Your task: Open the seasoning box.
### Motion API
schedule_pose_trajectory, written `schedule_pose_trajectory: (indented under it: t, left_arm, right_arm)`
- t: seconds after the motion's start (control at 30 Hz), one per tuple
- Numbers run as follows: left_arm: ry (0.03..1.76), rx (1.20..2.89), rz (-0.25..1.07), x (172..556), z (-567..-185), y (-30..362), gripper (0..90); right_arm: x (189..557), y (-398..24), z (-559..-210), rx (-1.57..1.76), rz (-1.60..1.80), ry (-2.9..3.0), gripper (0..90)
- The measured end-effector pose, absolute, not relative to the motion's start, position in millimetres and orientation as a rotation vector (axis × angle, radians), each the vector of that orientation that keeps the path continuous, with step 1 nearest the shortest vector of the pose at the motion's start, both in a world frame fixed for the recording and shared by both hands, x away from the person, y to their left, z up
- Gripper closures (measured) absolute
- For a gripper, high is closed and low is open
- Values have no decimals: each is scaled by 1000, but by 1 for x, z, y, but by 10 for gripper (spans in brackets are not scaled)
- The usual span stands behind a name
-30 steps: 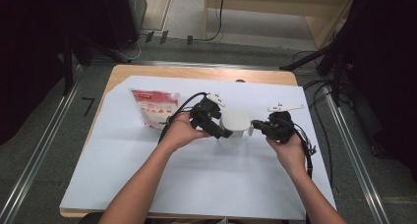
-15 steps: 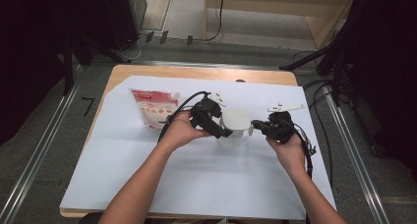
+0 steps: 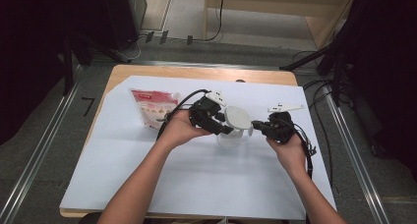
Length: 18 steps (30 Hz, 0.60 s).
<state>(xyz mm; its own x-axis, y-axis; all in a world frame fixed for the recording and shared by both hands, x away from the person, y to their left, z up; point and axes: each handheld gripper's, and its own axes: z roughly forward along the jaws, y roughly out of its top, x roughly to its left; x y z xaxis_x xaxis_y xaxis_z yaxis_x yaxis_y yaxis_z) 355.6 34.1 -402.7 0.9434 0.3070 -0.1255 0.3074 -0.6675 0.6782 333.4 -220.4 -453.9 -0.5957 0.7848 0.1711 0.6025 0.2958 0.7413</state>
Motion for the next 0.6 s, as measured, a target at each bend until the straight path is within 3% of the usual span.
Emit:
schedule_pose_trajectory:
  t: [0.2,0.33,0.6]
  left_arm:
    - [404,2313,-59,355,-398,30,727]
    - [402,2324,-48,354,-396,24,807]
    - [412,2321,-82,355,-392,12,857]
  right_arm:
    - [334,-221,-455,1269,1182,2342,900]
    - [334,-221,-455,1277,1189,2345,900]
    - [334,-222,-455,1285,1193,2346,900]
